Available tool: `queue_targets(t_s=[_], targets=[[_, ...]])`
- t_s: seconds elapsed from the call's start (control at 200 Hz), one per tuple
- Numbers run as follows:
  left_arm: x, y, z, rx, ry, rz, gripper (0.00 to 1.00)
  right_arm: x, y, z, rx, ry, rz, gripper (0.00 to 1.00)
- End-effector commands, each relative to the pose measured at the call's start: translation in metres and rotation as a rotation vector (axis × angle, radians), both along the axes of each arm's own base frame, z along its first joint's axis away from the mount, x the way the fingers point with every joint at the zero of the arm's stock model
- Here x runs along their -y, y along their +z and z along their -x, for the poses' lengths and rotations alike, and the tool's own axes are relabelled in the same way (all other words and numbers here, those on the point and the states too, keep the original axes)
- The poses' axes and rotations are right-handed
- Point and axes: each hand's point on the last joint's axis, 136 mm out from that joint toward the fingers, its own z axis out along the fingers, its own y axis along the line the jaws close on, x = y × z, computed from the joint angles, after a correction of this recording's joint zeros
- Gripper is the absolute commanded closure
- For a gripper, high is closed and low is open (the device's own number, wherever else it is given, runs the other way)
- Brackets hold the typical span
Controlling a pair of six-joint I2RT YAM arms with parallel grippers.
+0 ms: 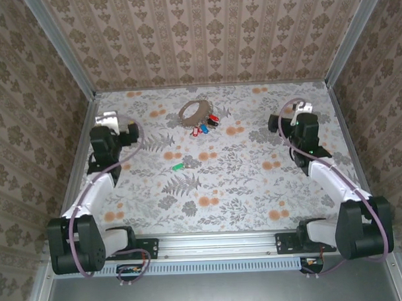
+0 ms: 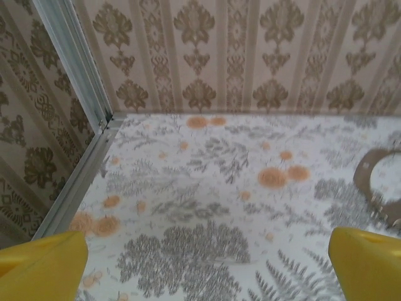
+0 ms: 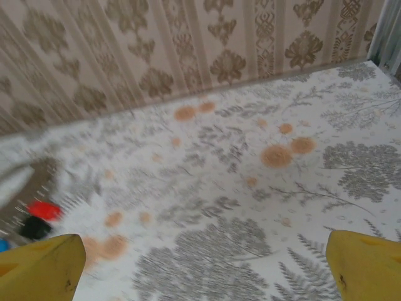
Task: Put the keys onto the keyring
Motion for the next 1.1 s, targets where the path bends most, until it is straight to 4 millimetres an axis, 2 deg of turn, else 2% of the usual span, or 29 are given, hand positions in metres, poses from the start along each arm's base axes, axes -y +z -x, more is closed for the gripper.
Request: queue_targets(t_s=[0.0,0.13,0.235,0.4,0.48,0.54,0.82,1.095], targets=[[0.015,-0.019,0.001,-0.196,-0.039,0.158,0.0,-0.021,-0.054,0.033,-0.264,0.011,-0.228,0.0],[0.058,-0.019,-0.021,-0.265,-0.24,0.333,0.0,-0.043,-0.062,0.039,-0.248,0.07,-0.401,0.01],[0.088,-0.029,-0.04,-0.339,-0.338,0.446,0.07,-0.056,-0.071,0.047,-0.245,0.108,-0.5,0.0],[0.137,-0.053,-0.065,-0.481,-0.427,0.418,0.11,-0.073,-0.082,0.057,-0.293,0.182,-0.565,0.0],[0.162,-0.072,-0.074,-0.571,-0.467,0.384,0.14,-0.081,-0.083,0.058,-0.299,0.215,-0.596,0.0],[0.177,-0.077,-0.082,-0.6,-0.495,0.377,0.14,-0.085,-0.085,0.058,-0.307,0.219,-0.616,0.0],[0.223,-0.093,-0.117,-0.648,-0.546,0.382,0.15,-0.107,-0.092,0.051,-0.349,0.251,-0.628,0.0],[0.24,-0.101,-0.149,-0.665,-0.536,0.413,0.15,-0.133,-0.097,0.044,-0.404,0.3,-0.639,0.0]])
